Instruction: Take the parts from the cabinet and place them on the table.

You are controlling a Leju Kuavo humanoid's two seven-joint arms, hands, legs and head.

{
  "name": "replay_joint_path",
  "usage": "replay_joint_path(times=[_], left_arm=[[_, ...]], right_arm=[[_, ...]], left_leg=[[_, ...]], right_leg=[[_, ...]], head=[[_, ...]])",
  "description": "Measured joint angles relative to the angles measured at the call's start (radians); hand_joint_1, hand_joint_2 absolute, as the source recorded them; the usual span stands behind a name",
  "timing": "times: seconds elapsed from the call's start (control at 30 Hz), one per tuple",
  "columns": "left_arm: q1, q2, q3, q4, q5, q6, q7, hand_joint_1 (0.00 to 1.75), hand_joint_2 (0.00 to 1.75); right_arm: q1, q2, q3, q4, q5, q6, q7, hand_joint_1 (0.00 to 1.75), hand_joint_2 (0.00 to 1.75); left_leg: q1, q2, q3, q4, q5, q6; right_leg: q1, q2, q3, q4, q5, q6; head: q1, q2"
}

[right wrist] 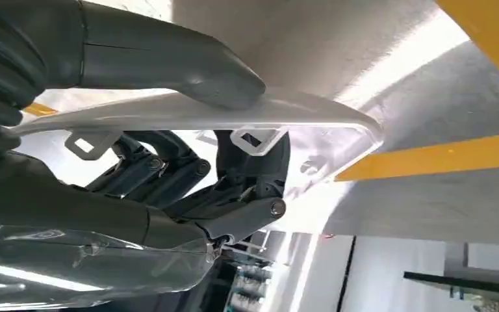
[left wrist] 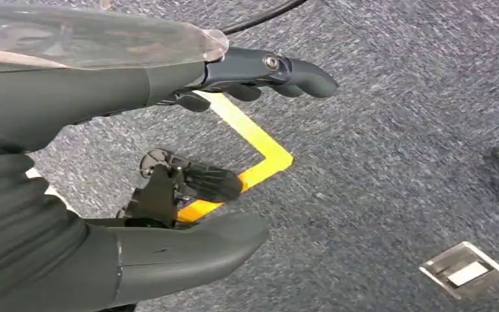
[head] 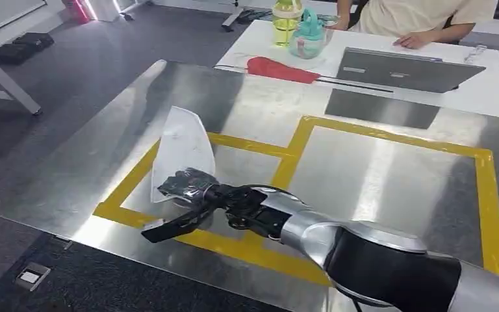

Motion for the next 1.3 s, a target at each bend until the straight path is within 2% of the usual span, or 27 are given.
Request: replay_joint_path(times=[0.77, 1.3], left_arm=[[0.002, 0.000, 0.000, 0.000, 0.002, -0.002, -0.002, 0.00, 1.75], [0.003, 0.000, 0.000, 0.000, 0.003, -0.004, -0.003, 0.00, 1.75]], right_arm=[[-0.016, -0.022, -0.007, 0.025, 0.014, 0.019, 0.019, 1.75, 1.75], [-0.020, -0.056, -0.013, 0.043, 0.018, 0.041, 0.040, 1.75, 1.75]], left_leg=[[0.000, 0.000, 0.000, 0.000, 0.000, 0.000], [0.000, 0.000, 0.000, 0.000, 0.000, 0.000]], right_leg=[[0.000, 0.000, 0.000, 0.000, 0.000, 0.000], [0.000, 0.000, 0.000, 0.000, 0.000, 0.000]], head=[[-0.001, 0.000], [-0.001, 0.000]])
